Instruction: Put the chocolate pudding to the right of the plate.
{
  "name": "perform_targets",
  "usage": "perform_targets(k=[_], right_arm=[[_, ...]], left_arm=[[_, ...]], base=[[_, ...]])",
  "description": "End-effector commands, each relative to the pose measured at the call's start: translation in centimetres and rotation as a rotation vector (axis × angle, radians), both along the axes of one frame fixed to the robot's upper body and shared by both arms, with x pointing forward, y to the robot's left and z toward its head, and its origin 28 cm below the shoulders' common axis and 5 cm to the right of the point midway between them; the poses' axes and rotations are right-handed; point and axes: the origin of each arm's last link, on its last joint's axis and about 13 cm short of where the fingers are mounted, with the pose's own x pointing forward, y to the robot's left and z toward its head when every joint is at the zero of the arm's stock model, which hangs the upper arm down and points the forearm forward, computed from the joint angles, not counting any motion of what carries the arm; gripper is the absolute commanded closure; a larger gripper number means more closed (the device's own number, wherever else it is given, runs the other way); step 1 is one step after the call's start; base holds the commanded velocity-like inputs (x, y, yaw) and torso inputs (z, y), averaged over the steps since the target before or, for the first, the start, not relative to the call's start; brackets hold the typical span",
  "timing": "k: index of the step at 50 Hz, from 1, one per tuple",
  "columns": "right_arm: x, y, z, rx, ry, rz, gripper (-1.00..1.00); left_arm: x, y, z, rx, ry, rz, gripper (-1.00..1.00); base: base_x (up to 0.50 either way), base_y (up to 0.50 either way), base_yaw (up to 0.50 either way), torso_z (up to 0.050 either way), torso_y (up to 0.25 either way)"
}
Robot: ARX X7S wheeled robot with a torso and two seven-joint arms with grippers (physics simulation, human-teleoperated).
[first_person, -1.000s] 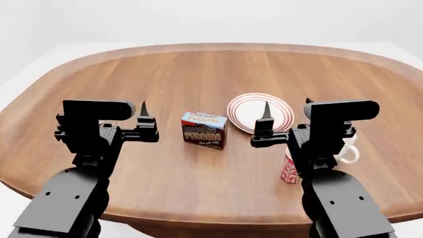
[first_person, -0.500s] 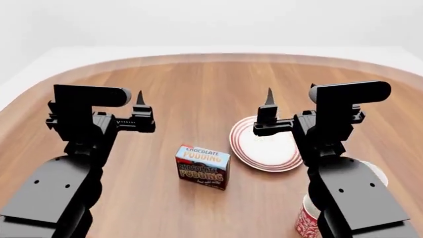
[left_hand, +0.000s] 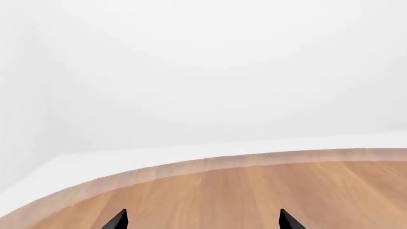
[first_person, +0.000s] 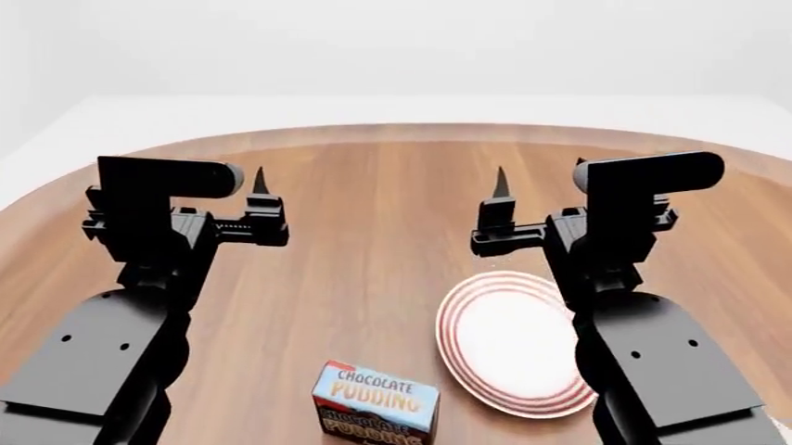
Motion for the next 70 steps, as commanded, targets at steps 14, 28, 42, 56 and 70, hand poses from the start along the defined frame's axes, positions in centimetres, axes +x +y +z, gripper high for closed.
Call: perform_targets(k=[14,28,42,56,70], right_arm=[[0.0,0.3,-0.2,-0.029,0.013,-0.002,-1.0],[-2.5,-0.2,2.8,-0.175,0.109,0.02,-1.0],[-8.2,-1.5,5.4,-0.387,0.393,0.307,-1.0],[-11.3,-2.0,5.6,-0.519,0.526,0.451,-1.0],[-12.2,-1.8,4.9,-0.517,0.623,0.597,-1.0]], left_arm=[[0.0,0.0,-0.1,-0.004,-0.002,-0.002,-1.0],[0.0,0.2,0.0,0.0,-0.003,0.001,-1.0],[-0.1,0.5,0.0,-0.004,-0.006,0.013,-1.0],[-0.1,0.5,0.0,-0.001,-0.002,0.016,-1.0],[0.0,0.4,-0.1,-0.001,-0.001,0.013,-1.0]], base=[[0.5,0.0,0.0,0.0,0.002],[0.05,0.0,0.0,0.0,0.0],[0.0,0.0,0.0,0.0,0.0],[0.0,0.0,0.0,0.0,0.0],[0.0,0.0,0.0,0.0,0.0]])
